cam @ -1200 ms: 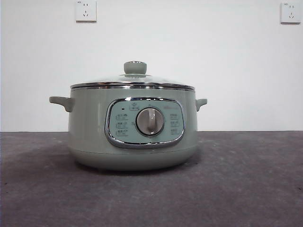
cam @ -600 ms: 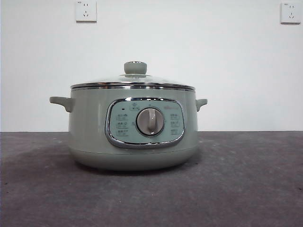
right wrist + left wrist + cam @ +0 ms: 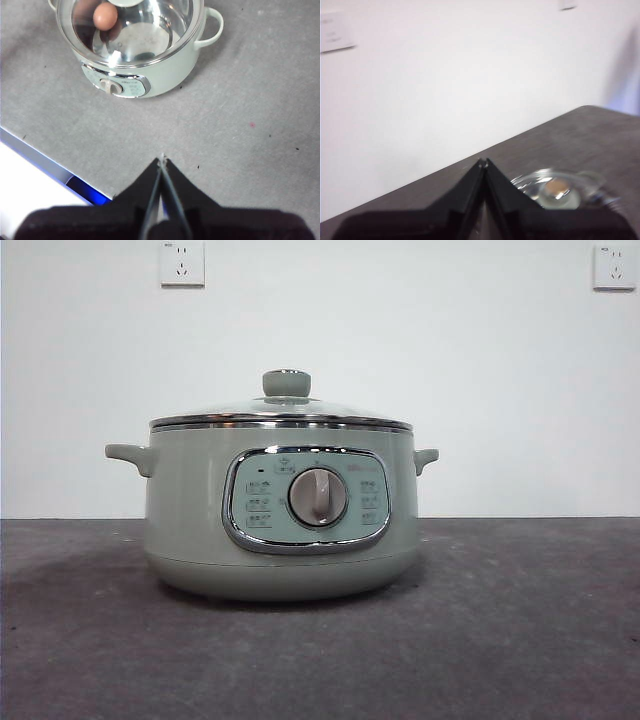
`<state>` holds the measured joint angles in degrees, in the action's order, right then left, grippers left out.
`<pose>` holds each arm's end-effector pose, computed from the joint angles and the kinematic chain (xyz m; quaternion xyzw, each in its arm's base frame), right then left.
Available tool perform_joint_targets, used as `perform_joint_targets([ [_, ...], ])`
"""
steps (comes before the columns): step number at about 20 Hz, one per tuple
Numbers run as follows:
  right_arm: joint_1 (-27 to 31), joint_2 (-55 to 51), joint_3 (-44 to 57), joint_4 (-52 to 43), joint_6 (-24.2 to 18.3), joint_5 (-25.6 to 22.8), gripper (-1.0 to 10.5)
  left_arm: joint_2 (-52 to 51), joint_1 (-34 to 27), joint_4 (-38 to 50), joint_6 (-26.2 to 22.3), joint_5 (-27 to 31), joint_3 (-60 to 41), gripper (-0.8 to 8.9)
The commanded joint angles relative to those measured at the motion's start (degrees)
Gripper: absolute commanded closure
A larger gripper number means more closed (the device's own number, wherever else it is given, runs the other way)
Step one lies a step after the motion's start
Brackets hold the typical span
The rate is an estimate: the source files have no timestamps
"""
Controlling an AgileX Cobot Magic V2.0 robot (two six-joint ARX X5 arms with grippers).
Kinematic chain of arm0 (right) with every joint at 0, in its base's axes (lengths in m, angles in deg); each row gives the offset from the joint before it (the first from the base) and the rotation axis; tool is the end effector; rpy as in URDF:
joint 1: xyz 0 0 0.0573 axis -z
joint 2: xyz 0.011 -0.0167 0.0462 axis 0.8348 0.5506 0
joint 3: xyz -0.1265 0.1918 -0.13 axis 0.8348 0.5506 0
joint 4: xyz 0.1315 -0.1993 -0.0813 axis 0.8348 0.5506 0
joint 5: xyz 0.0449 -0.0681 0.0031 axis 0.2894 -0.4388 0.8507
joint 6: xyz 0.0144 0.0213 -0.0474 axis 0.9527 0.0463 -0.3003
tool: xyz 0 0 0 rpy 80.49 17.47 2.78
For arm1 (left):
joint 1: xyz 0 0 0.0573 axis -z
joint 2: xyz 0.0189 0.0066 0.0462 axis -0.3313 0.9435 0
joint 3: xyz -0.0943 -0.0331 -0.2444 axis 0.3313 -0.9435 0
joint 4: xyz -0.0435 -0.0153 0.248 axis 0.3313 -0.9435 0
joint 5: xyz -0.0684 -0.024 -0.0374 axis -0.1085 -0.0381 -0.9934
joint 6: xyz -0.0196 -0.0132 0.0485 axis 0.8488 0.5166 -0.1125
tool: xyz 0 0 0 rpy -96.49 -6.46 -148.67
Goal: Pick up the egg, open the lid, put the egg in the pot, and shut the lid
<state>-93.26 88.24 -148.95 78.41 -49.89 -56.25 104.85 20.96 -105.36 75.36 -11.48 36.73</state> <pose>0.1075 0.0794 0.4242 -0.1071 0.4043 0.2647 0.8689 0.1162 -0.0148 0.3978 0.0809 -0.0173 -0.2157 0.9730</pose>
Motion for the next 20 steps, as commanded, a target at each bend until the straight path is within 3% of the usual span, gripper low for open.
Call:
perform_joint_targets([
  [1, -0.04, 0.79, 0.31, 1.33, 0.61, -0.07, 9.5, -7.02, -2.14, 5.84, -1.49, 3.69, -13.94, 8.17],
  [4, -0.04, 1.6, 0.31, 1.33, 0.61, -0.07, 9.5, -15.76, -2.6, 9.57, -0.96, 7.91, -27.91, 8.17],
  [9, -0.04, 2.16, 0.31, 1.33, 0.61, -0.04, 9.5, -27.23, -2.6, 10.69, 1.57, 8.48, -43.01, 8.17],
  [13, -0.04, 2.16, 0.31, 1.33, 0.61, -0.07, 9.5, -33.59, -2.6, 10.67, 4.83, 8.9, -50.45, 8.17],
  [17, -0.04, 2.16, 0.31, 1.33, 0.61, -0.07, 9.5, -36.87, -2.6, 10.14, 9.27, 13.53, -55.32, 8.17],
  [20, -0.04, 2.16, 0.31, 1.33, 0.61, -0.04, 9.5, -36.87, -2.71, 9.4, 9.49, 14.43, -55.3, 8.17],
])
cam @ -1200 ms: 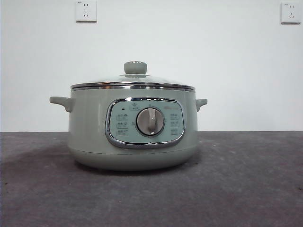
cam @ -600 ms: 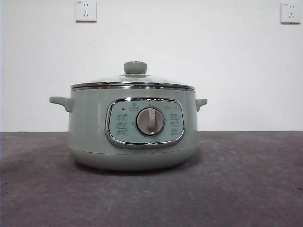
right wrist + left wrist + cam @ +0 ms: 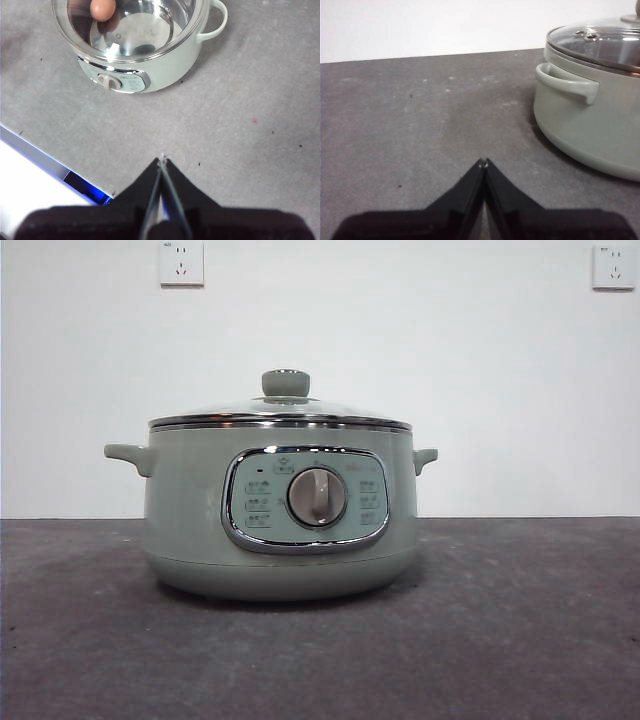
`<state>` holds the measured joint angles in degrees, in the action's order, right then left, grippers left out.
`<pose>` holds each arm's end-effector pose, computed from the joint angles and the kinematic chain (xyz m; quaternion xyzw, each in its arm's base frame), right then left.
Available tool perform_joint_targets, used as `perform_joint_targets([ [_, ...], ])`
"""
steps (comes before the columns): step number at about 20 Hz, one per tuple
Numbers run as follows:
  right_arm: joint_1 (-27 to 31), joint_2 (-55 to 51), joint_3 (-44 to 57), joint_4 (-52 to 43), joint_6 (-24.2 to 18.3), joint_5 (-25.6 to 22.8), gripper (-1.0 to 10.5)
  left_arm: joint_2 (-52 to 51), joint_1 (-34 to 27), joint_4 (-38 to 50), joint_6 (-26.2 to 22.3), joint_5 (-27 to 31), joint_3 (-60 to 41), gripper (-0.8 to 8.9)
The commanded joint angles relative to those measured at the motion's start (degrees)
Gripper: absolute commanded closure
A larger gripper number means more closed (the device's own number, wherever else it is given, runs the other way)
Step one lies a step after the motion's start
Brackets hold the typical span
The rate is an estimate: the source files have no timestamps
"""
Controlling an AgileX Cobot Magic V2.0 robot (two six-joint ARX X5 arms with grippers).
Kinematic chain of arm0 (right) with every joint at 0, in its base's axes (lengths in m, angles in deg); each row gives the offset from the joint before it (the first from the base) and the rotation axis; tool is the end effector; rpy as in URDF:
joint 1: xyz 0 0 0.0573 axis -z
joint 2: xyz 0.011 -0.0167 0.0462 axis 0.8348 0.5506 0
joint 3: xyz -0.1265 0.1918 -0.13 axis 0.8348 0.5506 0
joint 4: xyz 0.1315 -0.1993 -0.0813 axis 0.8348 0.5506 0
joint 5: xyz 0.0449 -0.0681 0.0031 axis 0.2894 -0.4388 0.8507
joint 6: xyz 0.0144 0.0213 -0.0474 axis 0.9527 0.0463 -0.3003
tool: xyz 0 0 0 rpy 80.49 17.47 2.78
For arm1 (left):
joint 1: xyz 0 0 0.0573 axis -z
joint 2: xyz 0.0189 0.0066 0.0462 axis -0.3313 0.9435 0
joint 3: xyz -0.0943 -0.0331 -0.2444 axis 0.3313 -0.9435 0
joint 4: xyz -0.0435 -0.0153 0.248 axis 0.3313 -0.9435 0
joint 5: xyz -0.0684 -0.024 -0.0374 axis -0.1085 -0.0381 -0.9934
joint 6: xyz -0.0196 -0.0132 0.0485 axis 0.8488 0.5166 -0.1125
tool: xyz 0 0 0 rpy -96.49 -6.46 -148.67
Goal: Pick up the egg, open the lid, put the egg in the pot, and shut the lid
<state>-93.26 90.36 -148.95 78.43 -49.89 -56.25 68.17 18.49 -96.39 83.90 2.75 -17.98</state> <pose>0.1169 0.0864 0.4198 -0.1129 0.4202 0.2617 0.8615 0.0954 -0.0032 0.1527 0.0015 0.0787 -0.0728 0.9942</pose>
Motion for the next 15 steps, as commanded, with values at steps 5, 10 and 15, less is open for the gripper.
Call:
perform_joint_targets([
  [5, -0.04, 0.04, 0.31, 1.31, 0.61, -0.09, 9.5, 0.26, -0.28, 0.79, 0.94, 0.15, -0.59, 8.17],
  [10, -0.04, 0.04, 0.31, 1.31, 0.61, -0.07, 9.5, 0.74, -0.28, 0.79, 0.94, 0.15, -0.59, 8.17],
  [15, -0.04, 0.04, 0.28, 1.31, 0.59, -0.09, 9.5, 0.85, -0.28, 0.79, 0.94, 0.15, -0.59, 8.17],
])
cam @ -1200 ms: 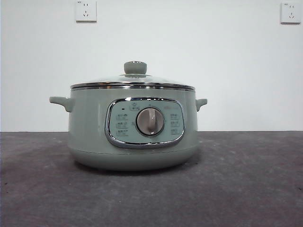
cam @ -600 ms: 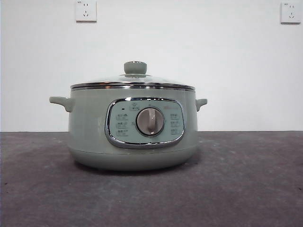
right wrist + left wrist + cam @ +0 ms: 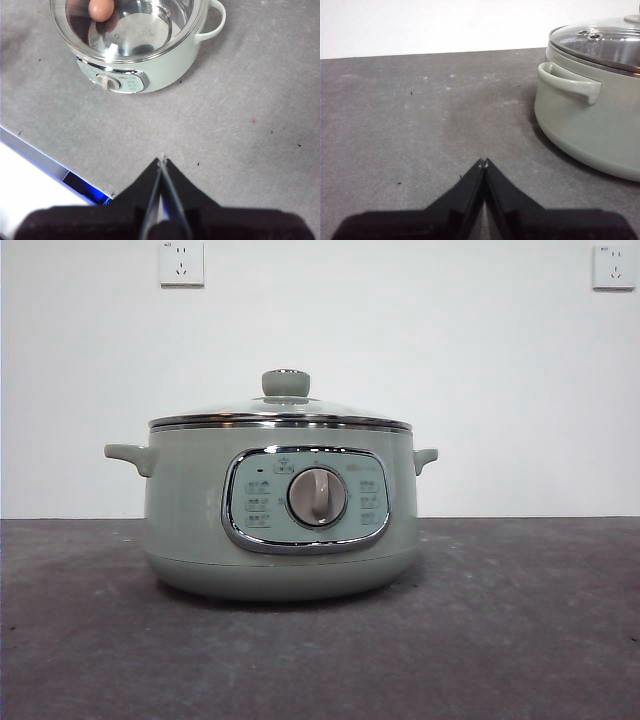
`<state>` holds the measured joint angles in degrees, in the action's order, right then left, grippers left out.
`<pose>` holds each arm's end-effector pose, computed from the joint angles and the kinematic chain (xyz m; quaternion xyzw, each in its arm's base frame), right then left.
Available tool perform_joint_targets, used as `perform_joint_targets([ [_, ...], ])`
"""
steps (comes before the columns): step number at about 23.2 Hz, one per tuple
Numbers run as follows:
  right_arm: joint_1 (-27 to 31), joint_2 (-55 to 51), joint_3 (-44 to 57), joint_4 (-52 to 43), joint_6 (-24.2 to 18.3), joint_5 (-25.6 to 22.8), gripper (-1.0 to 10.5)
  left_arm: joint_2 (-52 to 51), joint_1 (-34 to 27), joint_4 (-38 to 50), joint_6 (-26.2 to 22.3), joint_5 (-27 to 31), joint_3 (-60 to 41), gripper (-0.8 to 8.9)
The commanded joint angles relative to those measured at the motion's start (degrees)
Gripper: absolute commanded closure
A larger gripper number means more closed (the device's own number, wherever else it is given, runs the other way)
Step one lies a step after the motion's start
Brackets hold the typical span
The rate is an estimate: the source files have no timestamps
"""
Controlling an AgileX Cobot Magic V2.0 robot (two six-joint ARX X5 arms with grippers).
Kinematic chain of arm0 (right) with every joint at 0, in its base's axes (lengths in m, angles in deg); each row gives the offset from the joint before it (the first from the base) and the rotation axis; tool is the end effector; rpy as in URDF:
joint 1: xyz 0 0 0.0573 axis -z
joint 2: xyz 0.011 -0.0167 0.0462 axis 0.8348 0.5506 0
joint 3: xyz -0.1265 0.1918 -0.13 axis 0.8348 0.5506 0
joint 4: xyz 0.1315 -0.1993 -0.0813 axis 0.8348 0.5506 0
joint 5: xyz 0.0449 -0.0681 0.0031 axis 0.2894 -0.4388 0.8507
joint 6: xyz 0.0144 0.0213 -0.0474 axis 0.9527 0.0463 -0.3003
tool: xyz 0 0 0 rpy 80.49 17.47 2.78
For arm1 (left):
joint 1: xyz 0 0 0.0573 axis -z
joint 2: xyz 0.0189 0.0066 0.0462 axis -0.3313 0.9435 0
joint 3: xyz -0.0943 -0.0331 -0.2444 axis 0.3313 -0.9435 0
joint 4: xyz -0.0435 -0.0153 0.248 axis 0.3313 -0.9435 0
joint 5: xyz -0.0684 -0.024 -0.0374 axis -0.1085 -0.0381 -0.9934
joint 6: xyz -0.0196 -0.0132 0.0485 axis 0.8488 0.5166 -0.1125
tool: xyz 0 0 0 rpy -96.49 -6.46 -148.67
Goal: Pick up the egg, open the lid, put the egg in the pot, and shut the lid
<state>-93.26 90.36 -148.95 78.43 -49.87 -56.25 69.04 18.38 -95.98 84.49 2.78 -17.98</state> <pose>0.1169 0.0864 0.4198 -0.1127 0.4202 0.2617 0.8615 0.0963 -0.0030 0.1522 -0.0040 0.0831 -0.0711 0.9940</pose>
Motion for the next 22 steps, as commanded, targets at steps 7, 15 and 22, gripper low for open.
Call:
perform_joint_targets([
  [7, 10.8, -10.36, 8.02, -27.8, -6.29, 4.0, 9.5, 0.0, -0.17, 0.37, 0.35, 0.13, -0.59, 8.17],
  [15, 30.56, -37.38, 46.16, -55.47, -9.79, 4.04, 9.5, 0.02, -0.17, 0.37, 0.33, 0.13, -0.59, 8.17],
  [22, 33.03, -49.09, 66.95, -67.54, -9.75, 3.58, 9.5, 0.02, -0.17, 0.37, 0.33, 0.15, -0.59, 8.17],
])
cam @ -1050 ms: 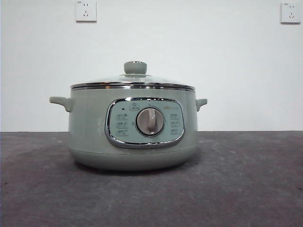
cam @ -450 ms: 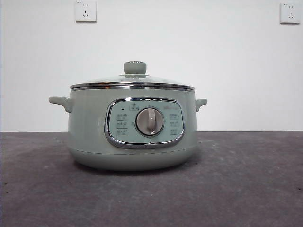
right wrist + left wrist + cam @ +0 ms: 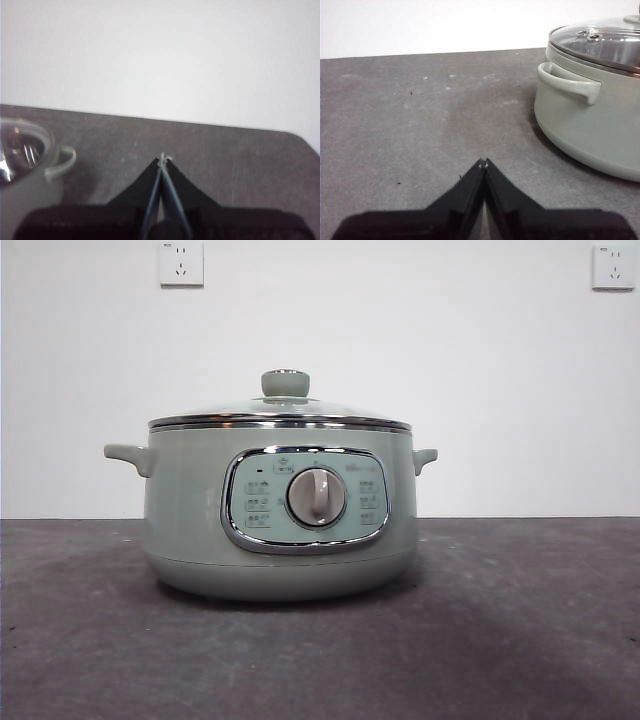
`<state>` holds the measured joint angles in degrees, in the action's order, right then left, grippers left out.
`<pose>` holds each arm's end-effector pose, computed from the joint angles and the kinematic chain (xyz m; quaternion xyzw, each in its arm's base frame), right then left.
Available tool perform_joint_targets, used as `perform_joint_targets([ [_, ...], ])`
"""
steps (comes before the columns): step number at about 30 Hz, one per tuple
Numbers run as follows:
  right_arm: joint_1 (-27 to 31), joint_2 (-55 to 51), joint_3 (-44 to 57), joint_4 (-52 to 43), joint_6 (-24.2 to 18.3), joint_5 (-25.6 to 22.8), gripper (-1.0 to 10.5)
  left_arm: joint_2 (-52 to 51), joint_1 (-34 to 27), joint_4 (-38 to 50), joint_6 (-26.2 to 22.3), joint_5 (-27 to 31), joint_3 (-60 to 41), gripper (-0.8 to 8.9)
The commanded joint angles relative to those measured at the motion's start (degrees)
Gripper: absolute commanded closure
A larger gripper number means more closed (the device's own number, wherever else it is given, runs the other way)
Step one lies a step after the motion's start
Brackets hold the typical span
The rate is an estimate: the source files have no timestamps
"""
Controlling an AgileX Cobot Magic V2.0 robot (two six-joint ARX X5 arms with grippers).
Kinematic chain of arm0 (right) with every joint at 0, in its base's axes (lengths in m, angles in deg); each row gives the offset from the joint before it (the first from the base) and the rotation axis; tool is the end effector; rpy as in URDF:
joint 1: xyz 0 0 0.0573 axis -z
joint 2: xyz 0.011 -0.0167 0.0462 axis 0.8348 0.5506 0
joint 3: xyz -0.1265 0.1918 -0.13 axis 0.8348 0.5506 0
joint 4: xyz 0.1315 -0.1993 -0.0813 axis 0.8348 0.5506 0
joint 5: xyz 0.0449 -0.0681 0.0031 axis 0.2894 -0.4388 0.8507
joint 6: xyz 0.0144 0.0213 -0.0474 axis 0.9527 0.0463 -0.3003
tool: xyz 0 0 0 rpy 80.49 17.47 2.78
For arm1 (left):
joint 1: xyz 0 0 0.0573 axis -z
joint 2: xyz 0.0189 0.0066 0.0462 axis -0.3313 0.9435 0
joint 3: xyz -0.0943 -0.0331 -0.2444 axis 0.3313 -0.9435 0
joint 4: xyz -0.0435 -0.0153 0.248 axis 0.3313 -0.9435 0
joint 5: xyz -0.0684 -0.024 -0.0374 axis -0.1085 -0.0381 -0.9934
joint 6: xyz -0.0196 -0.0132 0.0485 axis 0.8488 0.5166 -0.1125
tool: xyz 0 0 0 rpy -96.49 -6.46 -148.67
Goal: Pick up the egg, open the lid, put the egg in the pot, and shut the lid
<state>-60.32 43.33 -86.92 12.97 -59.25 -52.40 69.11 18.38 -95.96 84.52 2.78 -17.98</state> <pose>0.0890 0.0072 0.2705 -0.0493 0.0067 0.0571 0.9971 0.0963 -0.0030 0.1522 -0.0043 0.0835 -0.0711 0.9940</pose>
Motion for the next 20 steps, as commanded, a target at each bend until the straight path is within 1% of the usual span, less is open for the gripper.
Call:
perform_joint_targets([
  [1, 0.09, -3.08, 6.82, -2.67, -0.35, -0.24, 9.5, -0.04, -0.17, 0.35, 0.33, 0.15, -0.59, 8.17],
  [5, 0.09, -6.69, 13.35, -3.17, 0.15, -0.26, 9.5, -0.04, -0.17, 0.35, 0.33, 0.15, -0.59, 8.17],
  [9, 0.09, -9.77, 17.77, -3.15, 1.38, -0.94, 9.5, -0.04, -0.17, 0.35, 0.31, 0.15, -0.59, 8.17],
  [11, 0.09, -11.17, 19.45, -3.17, 1.86, -0.9, 9.5, -0.04, -0.17, 0.35, 0.33, 0.15, -0.59, 8.17],
  [15, 0.09, -13.38, 22.75, -3.65, 4.17, -0.92, 9.5, -0.04, -0.17, 0.35, 0.31, 0.13, -0.59, 8.17],
  [20, 0.04, -13.38, 24.02, -1.86, 4.13, -1.11, 9.5, -0.02, -0.17, 0.35, 0.31, 0.15, -0.59, 8.17],
])
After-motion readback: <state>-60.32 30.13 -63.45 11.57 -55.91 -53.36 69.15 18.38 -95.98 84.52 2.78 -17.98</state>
